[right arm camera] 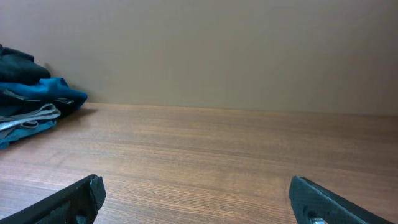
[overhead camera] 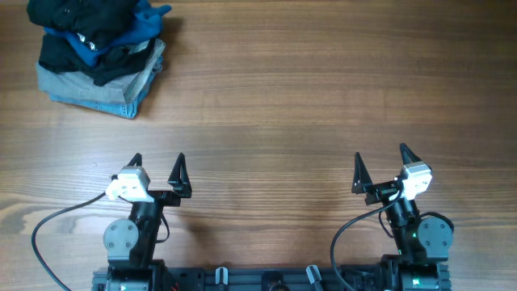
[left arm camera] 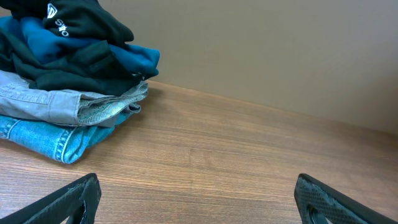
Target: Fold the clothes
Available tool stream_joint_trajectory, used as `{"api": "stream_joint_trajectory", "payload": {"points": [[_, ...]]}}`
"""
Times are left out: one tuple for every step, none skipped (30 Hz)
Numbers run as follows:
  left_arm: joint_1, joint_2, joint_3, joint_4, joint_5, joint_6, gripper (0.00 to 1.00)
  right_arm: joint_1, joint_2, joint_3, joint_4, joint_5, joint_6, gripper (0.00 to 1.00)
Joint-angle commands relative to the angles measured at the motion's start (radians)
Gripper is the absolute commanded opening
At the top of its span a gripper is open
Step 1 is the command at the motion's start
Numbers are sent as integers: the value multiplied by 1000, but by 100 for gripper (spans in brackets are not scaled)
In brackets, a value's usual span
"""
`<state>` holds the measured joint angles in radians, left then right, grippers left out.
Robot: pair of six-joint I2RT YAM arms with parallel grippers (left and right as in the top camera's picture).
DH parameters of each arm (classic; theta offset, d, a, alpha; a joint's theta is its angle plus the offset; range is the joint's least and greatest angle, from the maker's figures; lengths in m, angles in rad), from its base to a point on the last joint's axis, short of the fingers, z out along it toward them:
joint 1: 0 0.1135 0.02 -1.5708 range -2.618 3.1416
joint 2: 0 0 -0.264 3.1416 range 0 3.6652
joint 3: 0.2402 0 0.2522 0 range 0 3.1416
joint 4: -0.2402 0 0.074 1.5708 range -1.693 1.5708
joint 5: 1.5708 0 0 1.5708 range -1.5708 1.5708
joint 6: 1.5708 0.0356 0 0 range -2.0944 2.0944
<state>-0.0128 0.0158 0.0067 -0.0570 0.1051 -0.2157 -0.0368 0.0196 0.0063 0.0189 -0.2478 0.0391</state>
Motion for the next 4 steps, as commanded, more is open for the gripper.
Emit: {"api": "stream_joint_trajectory", "payload": {"points": [[0,-3,-1,-10,2,-6,100,-6,-2,-1,3,-16,-11,100],[0,-3,-1,-10,2,-5,100,-6,-2,-1,3,-16,-11,100],[0,-3,-1,-10,3,-6,100,-6,-2,-1,3,-16,-11,100],[0,-3,-1,-10,2,-6,100,-6,-2,-1,3,-16,-11,100]]}}
